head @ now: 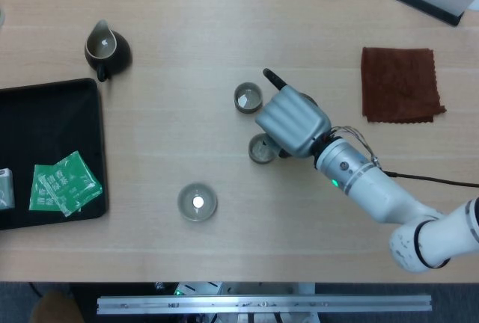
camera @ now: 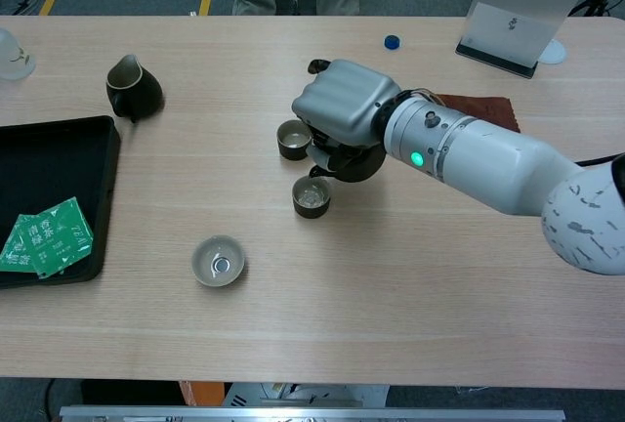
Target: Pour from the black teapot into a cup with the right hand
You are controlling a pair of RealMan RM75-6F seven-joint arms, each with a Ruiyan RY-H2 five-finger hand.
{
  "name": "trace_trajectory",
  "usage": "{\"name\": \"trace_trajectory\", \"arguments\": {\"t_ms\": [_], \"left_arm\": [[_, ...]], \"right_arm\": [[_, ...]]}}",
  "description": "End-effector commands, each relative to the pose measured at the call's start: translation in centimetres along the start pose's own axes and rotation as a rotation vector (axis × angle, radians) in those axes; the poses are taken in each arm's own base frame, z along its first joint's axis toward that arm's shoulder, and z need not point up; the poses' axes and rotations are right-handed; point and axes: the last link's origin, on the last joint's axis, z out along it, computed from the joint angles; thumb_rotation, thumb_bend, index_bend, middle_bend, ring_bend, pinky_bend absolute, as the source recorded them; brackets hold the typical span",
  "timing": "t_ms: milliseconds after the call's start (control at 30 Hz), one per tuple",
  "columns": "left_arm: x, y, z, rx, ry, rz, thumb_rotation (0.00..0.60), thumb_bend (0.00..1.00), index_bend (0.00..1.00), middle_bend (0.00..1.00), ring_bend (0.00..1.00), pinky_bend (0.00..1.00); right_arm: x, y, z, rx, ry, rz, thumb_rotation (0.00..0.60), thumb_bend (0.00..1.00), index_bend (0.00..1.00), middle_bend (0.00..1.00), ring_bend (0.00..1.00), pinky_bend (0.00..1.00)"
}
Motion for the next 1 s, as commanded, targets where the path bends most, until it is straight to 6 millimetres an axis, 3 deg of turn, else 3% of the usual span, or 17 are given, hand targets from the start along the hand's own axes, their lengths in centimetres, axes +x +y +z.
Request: {"name": "trace_trajectory", "arguments": {"t_ms": [33,300,567,1000], "left_arm": [[0.0,0.0,0.0,-0.001,0.0,0.0,0.6,0.38,0.13,0.18,0.01,0.04],[0.0,0.2,0.1,-0.007,-0.003,0.003,0.6,0.38,0.13,0.18,0.01,0.04],[-0.1,0.3,0.2,-0.013,-0.009,0.004,0.6,0.38,0.13,0.18,0.01,0.04],[-0.4,0.6,0.5,-0.024,-0.023,0.002,0.6,0.38,0.13,0.18,0.01,0.04]], "right_arm": [[-0.6,0.3,-0.3,-0.003,0.012,0.059,0.416,0.51,0.97,0.89,0.86,0.08],[-1.2,1.2,-1.3,0.0,0.059,0.244,0.417,0.5,0.97,0.89,0.86,0.08],[-1.5,3.1,-3.1,-0.033,0.075,0.308,0.417,0.5,0.97,0.88,0.85,0.08],[-4.7,5.5,-5.2,-0.094,0.025,0.371,0.416,0.5,0.97,0.87,0.84,0.08]]}}
